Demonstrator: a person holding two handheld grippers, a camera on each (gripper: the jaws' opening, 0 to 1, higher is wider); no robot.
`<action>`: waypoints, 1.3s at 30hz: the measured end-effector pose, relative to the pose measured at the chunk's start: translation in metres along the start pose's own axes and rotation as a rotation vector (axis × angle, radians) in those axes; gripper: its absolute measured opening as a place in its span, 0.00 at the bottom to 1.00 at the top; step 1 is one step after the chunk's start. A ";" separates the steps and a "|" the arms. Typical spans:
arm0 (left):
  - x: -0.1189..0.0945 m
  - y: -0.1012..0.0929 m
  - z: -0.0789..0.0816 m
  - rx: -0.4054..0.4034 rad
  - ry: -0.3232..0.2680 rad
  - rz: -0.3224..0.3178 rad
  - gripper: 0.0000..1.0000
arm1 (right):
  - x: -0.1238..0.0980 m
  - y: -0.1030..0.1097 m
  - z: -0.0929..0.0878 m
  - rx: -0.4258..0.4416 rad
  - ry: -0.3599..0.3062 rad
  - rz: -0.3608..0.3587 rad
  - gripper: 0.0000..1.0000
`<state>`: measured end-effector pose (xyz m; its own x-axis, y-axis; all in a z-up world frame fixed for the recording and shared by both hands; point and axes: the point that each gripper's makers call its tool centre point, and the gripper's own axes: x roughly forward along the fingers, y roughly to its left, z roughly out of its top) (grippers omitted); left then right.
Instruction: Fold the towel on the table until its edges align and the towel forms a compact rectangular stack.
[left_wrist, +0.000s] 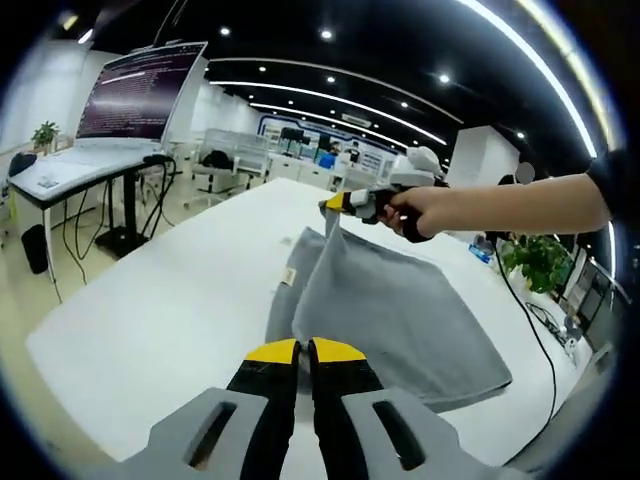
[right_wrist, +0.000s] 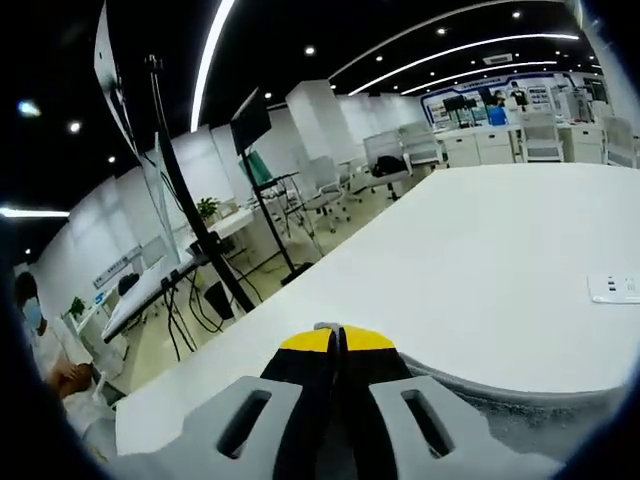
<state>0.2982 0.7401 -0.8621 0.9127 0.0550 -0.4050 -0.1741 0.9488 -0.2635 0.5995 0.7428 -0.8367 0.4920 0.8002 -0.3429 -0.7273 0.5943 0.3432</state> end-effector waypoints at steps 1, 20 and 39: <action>0.001 0.003 -0.003 -0.009 0.001 0.008 0.04 | 0.005 -0.001 -0.004 0.000 0.006 -0.003 0.00; 0.012 0.025 -0.023 -0.039 0.077 0.052 0.13 | 0.000 0.006 -0.014 -0.064 0.045 0.058 0.10; 0.022 0.025 -0.029 0.012 0.138 0.054 0.16 | -0.053 -0.041 -0.028 -0.158 0.119 -0.017 0.19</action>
<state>0.3029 0.7561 -0.9025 0.8424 0.0637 -0.5350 -0.2165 0.9493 -0.2280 0.5897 0.6736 -0.8570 0.4514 0.7696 -0.4517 -0.7903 0.5798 0.1981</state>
